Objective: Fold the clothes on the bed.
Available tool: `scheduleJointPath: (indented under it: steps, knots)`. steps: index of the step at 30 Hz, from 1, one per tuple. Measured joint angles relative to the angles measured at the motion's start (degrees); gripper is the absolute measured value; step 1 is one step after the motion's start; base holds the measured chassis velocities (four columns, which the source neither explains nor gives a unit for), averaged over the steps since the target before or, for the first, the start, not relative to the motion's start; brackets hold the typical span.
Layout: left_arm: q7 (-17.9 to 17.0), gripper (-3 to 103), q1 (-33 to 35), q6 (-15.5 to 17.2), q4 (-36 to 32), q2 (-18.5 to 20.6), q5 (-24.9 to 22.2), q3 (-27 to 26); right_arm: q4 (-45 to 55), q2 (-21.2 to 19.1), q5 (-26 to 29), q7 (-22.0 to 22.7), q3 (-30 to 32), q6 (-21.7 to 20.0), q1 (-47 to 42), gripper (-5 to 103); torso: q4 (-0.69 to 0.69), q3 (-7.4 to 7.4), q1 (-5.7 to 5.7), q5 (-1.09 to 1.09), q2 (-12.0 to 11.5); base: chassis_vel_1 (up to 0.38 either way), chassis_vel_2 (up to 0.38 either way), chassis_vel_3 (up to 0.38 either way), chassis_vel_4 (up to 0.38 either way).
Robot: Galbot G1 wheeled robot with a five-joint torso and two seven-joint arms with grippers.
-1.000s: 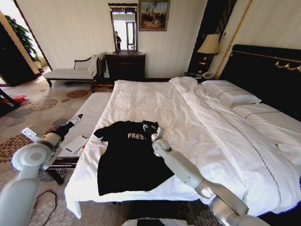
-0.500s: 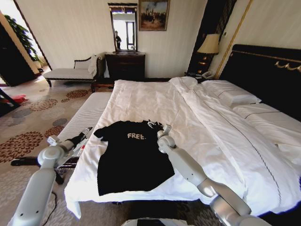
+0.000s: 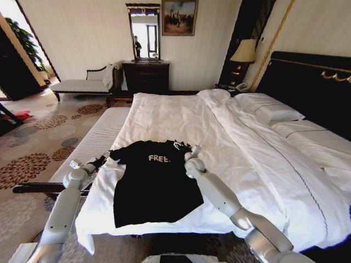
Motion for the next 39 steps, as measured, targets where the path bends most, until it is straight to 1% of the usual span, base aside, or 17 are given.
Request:
scheduleJointPath:
  steps: [11, 14, 15, 16, 18, 19, 21, 22, 23, 24, 27, 28, 31, 34, 35, 37, 39]
  knots:
    - [1.6, 101, -3.5, -2.1, 6.0, -3.5, 2.3, -0.1, 0.4, -0.6, 0.5, 1.0, 0.0, -0.4, -0.1, 100, -0.02, 0.00, -0.01, 0.00, 0.0, 0.000, 0.000, 0.000, 0.000]
    - [2.4, 99, -4.2, -2.7, 7.4, -4.3, 3.2, -0.1, 0.4, -0.7, 0.5, 1.1, 0.1, -0.4, -0.2, 100, -0.01, 0.00, 0.00, 0.00, 0.0, 0.000, 0.000, 0.000, 0.000]
    - [3.0, 93, -4.5, -3.0, 8.0, -4.7, 4.0, -0.1, 0.3, -0.7, 0.5, 1.3, 0.2, -0.5, -0.2, 100, 0.00, 0.00, -0.01, 0.00, 0.0, 0.000, 0.000, 0.000, 0.000]
    - [3.0, 93, -4.5, -3.0, 8.0, -4.7, 4.0, -0.1, 0.3, -0.7, 0.5, 1.3, 0.2, -0.5, -0.2, 100, 0.00, 0.00, -0.01, 0.00, 0.0, 0.000, 0.000, 0.000, 0.000]
    - [3.6, 83, -4.8, -3.5, 8.4, -5.2, 4.7, -0.1, 0.3, -0.7, 0.6, 1.5, 0.2, -0.6, -0.2, 100, 0.00, -0.01, -0.01, 0.00, 0.0, 0.000, 0.000, 0.000, 0.000]
    - [3.6, 83, -4.8, -3.5, 8.4, -5.2, 4.7, -0.1, 0.3, -0.7, 0.6, 1.5, 0.2, -0.6, -0.2, 100, 0.00, -0.01, -0.01, 0.00, 0.0, 0.000, 0.000, 0.000, 0.000]
    - [3.9, 73, -4.9, -3.7, 8.4, -5.6, 4.9, -0.1, 0.2, -0.7, 0.6, 1.7, 0.2, -0.7, -0.2, 100, -0.01, -0.01, -0.01, 0.00, 0.0, 0.000, 0.000, 0.000, 0.000]
    - [4.0, 73, -4.9, -3.8, 8.4, -5.7, 5.0, -0.1, 0.2, -0.7, 0.6, 1.8, 0.2, -0.8, -0.2, 100, -0.01, 0.00, -0.01, 0.00, 0.0, 0.000, 0.000, 0.000, 0.000]
    - [4.3, 67, -4.9, -4.1, 8.1, -5.7, 5.3, -0.1, 0.1, -0.7, 0.6, 1.9, 0.1, -0.8, -0.1, 100, -0.02, -0.01, -0.01, 0.00, 0.0, 0.000, 0.000, 0.000, 0.000]
    - [4.3, 67, -4.9, -4.1, 8.1, -5.7, 5.3, -0.1, 0.1, -0.7, 0.6, 1.9, 0.1, -0.8, -0.1, 100, -0.02, -0.01, -0.01, 0.00, 0.0, 0.000, 0.000, 0.000, 0.000]
    - [5.5, 50, -4.2, -6.1, 7.9, -5.6, 7.7, 0.1, -0.1, -0.7, 0.6, 2.1, 0.1, -0.9, -0.1, 100, -0.01, -0.01, -0.01, -0.01, 0.0, 0.000, 0.000, 0.000, 0.000]
    - [5.5, 50, -4.2, -6.1, 7.9, -5.6, 7.7, 0.1, -0.1, -0.7, 0.6, 2.1, 0.1, -0.9, -0.1, 100, -0.01, -0.01, -0.01, -0.01, 0.0, 0.000, 0.000, 0.000, 0.000]
    - [6.6, 34, -3.6, -6.9, 7.8, -5.3, 8.8, 0.1, -0.4, -0.6, 0.6, 2.2, 0.1, -1.0, -0.1, 100, 0.00, -0.01, -0.01, -0.01, 0.0, 0.000, 0.000, 0.000, 0.000]
    - [7.1, 29, -3.4, -7.2, 7.8, -5.1, 8.8, 0.1, -0.5, -0.5, 0.5, 2.4, 0.1, -1.0, -0.1, 100, 0.00, -0.01, -0.01, -0.01, 0.0, 0.000, 0.000, 0.000, 0.000]
    - [7.6, 18, -3.3, -7.4, 7.7, -5.0, 8.8, 0.1, -0.5, -0.4, 0.5, 2.4, 0.1, -1.0, -0.1, 100, -0.01, -0.01, -0.01, -0.01, 0.0, 0.000, 0.000, 0.000, 0.000]
    - [7.6, 18, -3.3, -7.4, 7.6, -5.0, 8.8, 0.1, -0.5, -0.4, 0.5, 2.5, 0.1, -1.0, -0.2, 100, -0.01, -0.01, -0.01, -0.01, 0.0, 0.000, 0.000, 0.000, 0.000]
    - [7.7, 7, -3.3, -7.5, 7.4, -4.9, 8.9, 0.1, -0.5, -0.4, 0.5, 2.6, 0.1, -1.1, -0.2, 100, -0.01, -0.01, -0.01, -0.01, 0.0, 0.000, 0.000, 0.000, 0.000]
